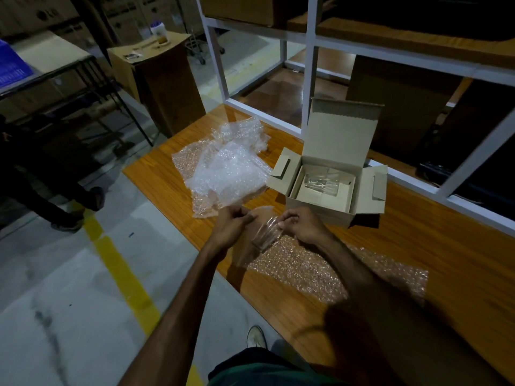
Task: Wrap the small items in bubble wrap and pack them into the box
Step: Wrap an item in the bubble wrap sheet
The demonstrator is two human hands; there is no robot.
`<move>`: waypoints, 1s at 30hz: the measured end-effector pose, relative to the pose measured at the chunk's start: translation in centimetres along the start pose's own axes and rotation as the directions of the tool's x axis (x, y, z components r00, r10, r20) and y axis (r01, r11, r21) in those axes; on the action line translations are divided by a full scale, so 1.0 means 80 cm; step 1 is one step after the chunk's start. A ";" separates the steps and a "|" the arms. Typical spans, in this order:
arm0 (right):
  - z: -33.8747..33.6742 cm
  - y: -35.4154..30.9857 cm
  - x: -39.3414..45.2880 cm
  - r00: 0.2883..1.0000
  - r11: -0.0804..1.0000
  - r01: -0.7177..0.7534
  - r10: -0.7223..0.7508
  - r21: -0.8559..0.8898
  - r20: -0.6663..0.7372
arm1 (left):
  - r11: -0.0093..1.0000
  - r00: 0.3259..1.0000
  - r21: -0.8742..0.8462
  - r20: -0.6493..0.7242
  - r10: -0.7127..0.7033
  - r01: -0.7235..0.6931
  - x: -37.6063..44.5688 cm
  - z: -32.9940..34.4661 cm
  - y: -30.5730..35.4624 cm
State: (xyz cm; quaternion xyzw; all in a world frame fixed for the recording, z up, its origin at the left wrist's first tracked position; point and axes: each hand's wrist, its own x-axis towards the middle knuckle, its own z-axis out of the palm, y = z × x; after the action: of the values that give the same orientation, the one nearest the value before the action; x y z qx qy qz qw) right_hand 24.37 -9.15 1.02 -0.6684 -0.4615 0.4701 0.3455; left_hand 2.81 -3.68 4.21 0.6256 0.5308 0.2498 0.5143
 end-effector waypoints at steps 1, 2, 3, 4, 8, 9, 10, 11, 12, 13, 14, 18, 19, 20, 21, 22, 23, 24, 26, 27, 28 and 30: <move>0.001 -0.001 0.000 1.000 1.000 0.003 -0.003 -0.001 -0.001 | 1.000 1.000 -0.009 0.008 0.000 0.001 -0.002 0.005 0.002; 0.002 -0.001 0.000 1.000 1.000 0.002 -0.002 0.001 -0.005 | 1.000 1.000 -0.017 0.015 0.003 -0.002 -0.003 0.009 0.003; 0.003 0.000 0.000 1.000 1.000 0.001 -0.001 -0.001 -0.009 | 1.000 1.000 -0.022 0.021 0.011 -0.011 -0.004 0.013 0.004; 0.004 0.001 0.000 1.000 1.000 0.003 -0.003 -0.002 -0.013 | 0.999 0.999 -0.030 0.025 0.021 -0.020 -0.005 0.016 0.005; 0.004 0.002 -0.001 0.999 0.999 -0.003 0.005 0.052 -0.035 | 1.000 0.999 0.003 0.017 0.028 -0.028 -0.009 0.029 0.002; 0.003 0.002 -0.001 0.999 0.998 -0.010 0.012 0.062 -0.038 | 0.998 0.999 0.046 0.022 0.044 -0.045 -0.010 0.033 -0.001; 0.003 0.003 -0.001 0.999 0.998 -0.016 0.018 0.062 -0.036 | 0.994 0.998 0.091 0.020 0.065 -0.067 -0.011 0.038 -0.004; 0.003 0.005 0.000 0.999 0.998 -0.021 0.023 0.058 -0.039 | 0.988 0.996 0.124 0.010 0.090 -0.091 -0.011 0.042 -0.008; 0.002 0.004 0.000 0.999 0.998 -0.025 0.028 0.056 -0.040 | 0.983 0.993 0.146 -0.006 0.117 -0.115 -0.012 0.046 -0.011; 0.001 0.004 -0.001 0.999 0.998 -0.029 0.032 0.059 -0.040 | 0.977 0.990 0.166 -0.022 0.140 -0.134 -0.011 0.049 -0.014; 0.001 0.003 -0.001 0.998 0.997 -0.034 0.037 0.068 -0.041 | 0.970 0.987 0.188 -0.027 0.161 -0.153 -0.011 0.051 -0.015; 0.000 0.002 -0.003 0.999 0.998 -0.038 0.040 0.059 -0.033 | 0.958 0.986 0.246 -0.030 0.162 -0.150 -0.011 0.057 -0.013; 0.000 0.003 -0.003 0.999 0.997 -0.039 0.041 0.059 -0.029 | 0.953 0.985 0.262 -0.034 0.169 -0.154 -0.010 0.058 -0.013; -0.001 0.005 -0.003 0.999 0.997 -0.043 0.045 0.060 -0.023 | 0.946 0.982 0.278 -0.040 0.184 -0.166 -0.009 0.060 -0.015; -0.001 0.006 -0.003 0.999 0.997 -0.046 0.047 0.066 -0.018 | 0.940 0.978 0.291 -0.046 0.202 -0.180 -0.008 0.062 -0.016; -0.003 0.005 -0.005 0.999 0.996 -0.049 0.050 0.073 -0.013 | 0.933 0.975 0.305 -0.047 0.215 -0.191 -0.006 0.063 -0.018; -0.004 0.006 -0.006 0.999 0.995 -0.053 0.053 0.086 -0.009 | 0.931 0.974 0.306 -0.048 0.222 -0.197 -0.005 0.064 -0.020; -0.004 0.006 -0.008 0.998 0.993 -0.058 0.058 0.098 -0.004 | 0.930 0.973 0.308 -0.048 0.224 -0.199 -0.004 0.065 -0.020; -0.005 0.008 -0.009 0.998 0.992 -0.066 0.067 0.106 0.002 | 0.918 0.969 0.332 -0.042 0.245 -0.218 -0.004 0.067 -0.021; -0.006 0.009 -0.009 0.998 0.992 -0.068 0.069 0.102 -0.001 | 0.912 0.966 0.338 -0.034 0.257 -0.231 -0.004 0.068 -0.021; -0.006 0.010 -0.010 0.998 0.993 -0.068 0.068 0.099 0.001 | 0.913 0.964 0.332 -0.034 0.263 -0.237 -0.004 0.068 -0.022; -0.007 0.011 -0.009 0.998 0.991 -0.067 0.065 0.114 0.020 | 0.932 0.968 0.283 -0.049 0.247 -0.224 -0.003 0.068 -0.025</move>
State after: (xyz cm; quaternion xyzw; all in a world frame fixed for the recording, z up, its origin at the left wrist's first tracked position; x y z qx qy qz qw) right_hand 25.09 -10.15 0.60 -0.6585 -0.4141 0.5125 0.3636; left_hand 6.62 -6.12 0.56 0.7392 0.5024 0.2594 0.3660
